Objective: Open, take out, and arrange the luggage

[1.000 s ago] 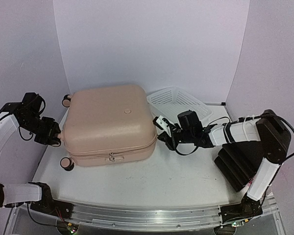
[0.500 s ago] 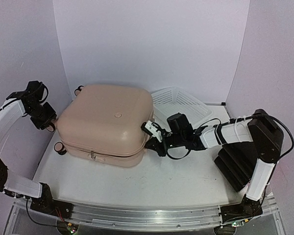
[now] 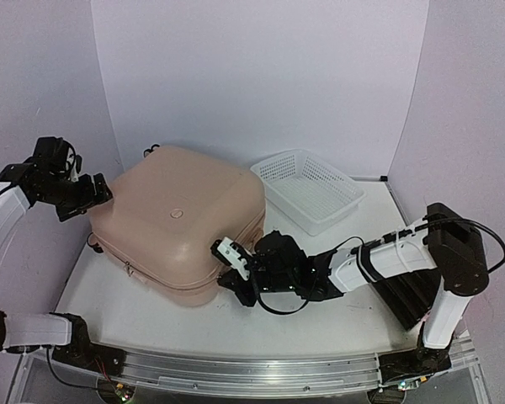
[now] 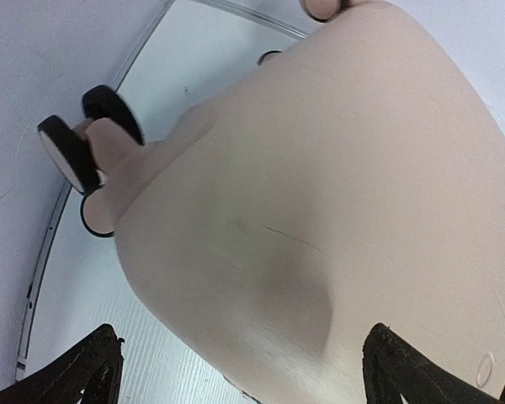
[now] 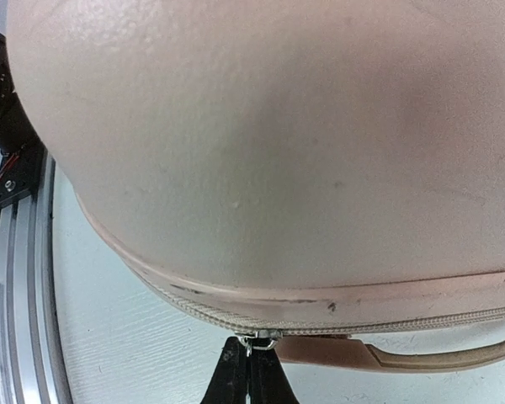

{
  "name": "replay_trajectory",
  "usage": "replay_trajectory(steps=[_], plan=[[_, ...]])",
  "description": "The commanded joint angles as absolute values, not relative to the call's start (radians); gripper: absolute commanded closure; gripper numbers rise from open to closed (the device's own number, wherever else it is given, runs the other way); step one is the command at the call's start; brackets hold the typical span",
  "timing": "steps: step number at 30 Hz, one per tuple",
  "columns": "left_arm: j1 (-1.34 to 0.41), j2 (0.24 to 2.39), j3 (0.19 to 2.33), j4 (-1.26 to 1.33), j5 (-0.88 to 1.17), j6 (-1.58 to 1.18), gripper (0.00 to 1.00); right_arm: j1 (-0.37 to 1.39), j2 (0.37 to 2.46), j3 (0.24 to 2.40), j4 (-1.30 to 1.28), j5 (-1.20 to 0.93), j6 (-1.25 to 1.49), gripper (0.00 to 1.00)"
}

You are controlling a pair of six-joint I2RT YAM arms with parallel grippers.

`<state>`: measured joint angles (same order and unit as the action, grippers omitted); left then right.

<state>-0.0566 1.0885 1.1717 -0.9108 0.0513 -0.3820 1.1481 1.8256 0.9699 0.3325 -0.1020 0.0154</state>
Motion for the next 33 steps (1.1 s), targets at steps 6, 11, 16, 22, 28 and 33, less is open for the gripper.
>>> replay_trajectory(steps=[6, 11, 16, 22, 28, 33], plan=[[-0.562, 1.263, 1.484, -0.949, -0.006, -0.287, 0.03, 1.238, 1.801, 0.985, 0.267, -0.074, -0.050, 1.00], [-0.747, 1.545, 1.785, -0.954, -0.088, -0.178, 0.11, 1.267, 1.818, 0.993, 0.263, -0.056, -0.039, 1.00], [-0.808, 1.840, 2.078, -0.964, -0.096, -0.072, 0.23, 1.287, 1.820, 0.996, 0.256, -0.042, -0.022, 1.00], [-0.839, 2.106, 2.369, -0.970, -0.096, -0.012, 0.23, 1.329, 1.833, 0.993, 0.248, -0.013, -0.022, 1.00], [-0.839, 2.193, 2.369, -0.974, -0.108, -0.002, 0.23, 1.327, 1.761, 0.921, 0.277, 0.136, -0.027, 1.00], [-0.839, 2.177, 2.276, -0.983, -0.129, 0.057, 0.22, 1.315, 1.716, 0.884, 0.280, 0.214, -0.027, 1.00]])
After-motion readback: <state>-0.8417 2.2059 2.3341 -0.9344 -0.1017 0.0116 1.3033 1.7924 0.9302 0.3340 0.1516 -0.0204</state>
